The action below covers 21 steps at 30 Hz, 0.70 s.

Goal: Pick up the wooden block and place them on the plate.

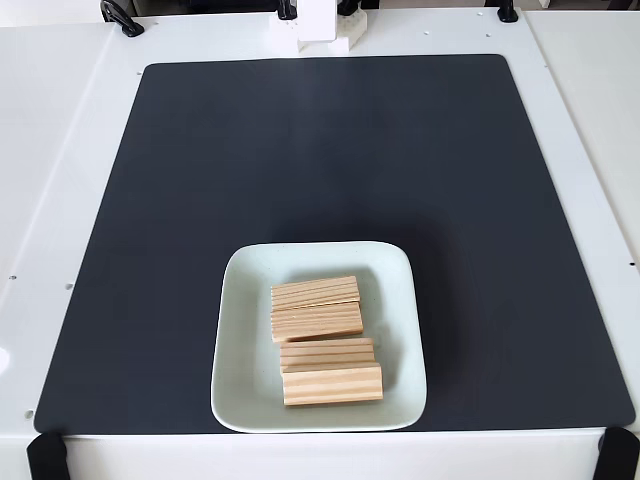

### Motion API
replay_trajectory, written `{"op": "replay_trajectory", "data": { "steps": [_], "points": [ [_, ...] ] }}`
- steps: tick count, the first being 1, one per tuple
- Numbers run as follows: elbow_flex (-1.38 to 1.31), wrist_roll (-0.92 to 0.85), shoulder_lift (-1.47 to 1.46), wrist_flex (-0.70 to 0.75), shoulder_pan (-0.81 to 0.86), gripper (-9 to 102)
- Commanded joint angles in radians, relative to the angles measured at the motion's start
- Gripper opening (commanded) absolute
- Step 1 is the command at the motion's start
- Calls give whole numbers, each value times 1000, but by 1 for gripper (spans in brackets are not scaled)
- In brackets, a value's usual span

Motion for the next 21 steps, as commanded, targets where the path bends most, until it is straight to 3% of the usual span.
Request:
{"op": "replay_trajectory", "data": {
  "steps": [1,16,21],
  "points": [
    [23,8,97,-5,11,0],
    [252,-5,144,-3,57,0],
    [255,-5,144,176,58,-1]
  ]
}}
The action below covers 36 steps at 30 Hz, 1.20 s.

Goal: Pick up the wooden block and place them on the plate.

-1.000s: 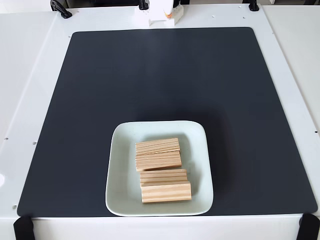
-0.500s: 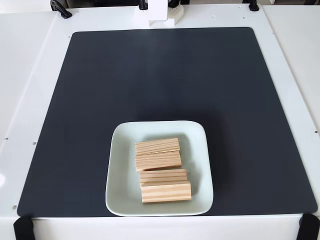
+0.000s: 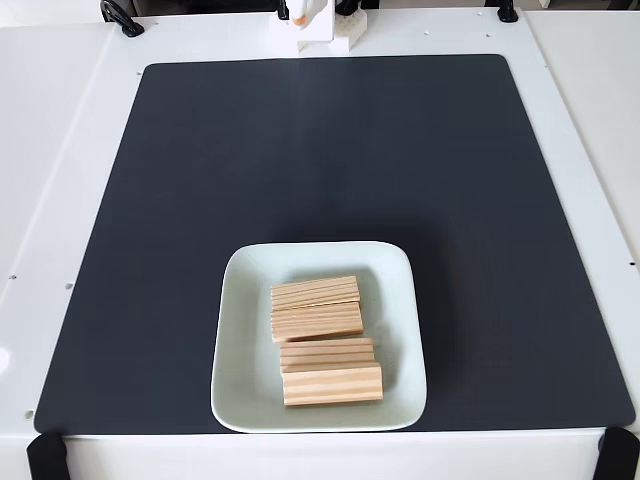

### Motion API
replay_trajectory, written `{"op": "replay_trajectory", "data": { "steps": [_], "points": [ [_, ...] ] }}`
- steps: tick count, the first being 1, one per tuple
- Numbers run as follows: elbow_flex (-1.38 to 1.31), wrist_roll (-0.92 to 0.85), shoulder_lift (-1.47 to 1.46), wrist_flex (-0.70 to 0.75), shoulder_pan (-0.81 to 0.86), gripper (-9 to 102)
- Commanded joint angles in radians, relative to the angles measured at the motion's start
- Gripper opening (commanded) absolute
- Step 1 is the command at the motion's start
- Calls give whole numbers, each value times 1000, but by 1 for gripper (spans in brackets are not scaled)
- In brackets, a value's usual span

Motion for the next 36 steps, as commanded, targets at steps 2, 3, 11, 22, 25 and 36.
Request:
{"op": "replay_trajectory", "data": {
  "steps": [2,3,11,22,25,36],
  "points": [
    [6,-8,11,153,3,-1],
    [6,-5,11,186,5,-1],
    [6,9,12,449,5,-1],
    [-18,9,14,670,6,0],
    [-18,8,14,670,6,0],
    [-25,8,11,664,5,0]
  ]
}}
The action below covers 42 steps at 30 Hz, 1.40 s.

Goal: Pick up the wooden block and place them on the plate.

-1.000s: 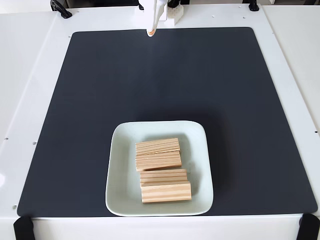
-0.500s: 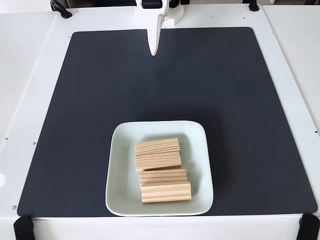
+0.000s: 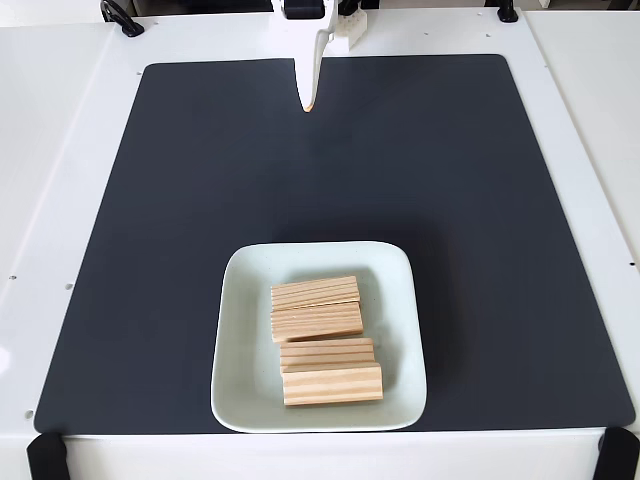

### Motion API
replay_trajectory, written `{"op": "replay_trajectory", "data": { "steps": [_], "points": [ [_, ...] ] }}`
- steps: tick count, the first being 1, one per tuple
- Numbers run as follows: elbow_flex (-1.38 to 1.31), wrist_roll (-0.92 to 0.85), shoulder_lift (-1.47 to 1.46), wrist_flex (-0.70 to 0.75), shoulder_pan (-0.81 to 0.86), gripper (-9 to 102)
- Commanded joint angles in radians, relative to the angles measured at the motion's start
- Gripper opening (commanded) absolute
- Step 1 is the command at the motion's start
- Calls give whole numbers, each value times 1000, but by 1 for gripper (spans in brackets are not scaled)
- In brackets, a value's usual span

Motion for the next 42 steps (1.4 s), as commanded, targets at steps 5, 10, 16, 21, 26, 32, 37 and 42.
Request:
{"op": "replay_trajectory", "data": {
  "steps": [5,10,16,21,26,32,37,42],
  "points": [
    [-11,-6,3,-3,-12,0],
    [-11,8,3,-3,3,0],
    [-11,8,2,-3,2,0],
    [-14,-3,-2,-3,-11,0],
    [-18,2,-3,-3,-11,0],
    [-18,2,-3,-3,-11,0],
    [-18,2,-3,-3,-11,0],
    [-18,2,-3,-3,-11,0]
  ]
}}
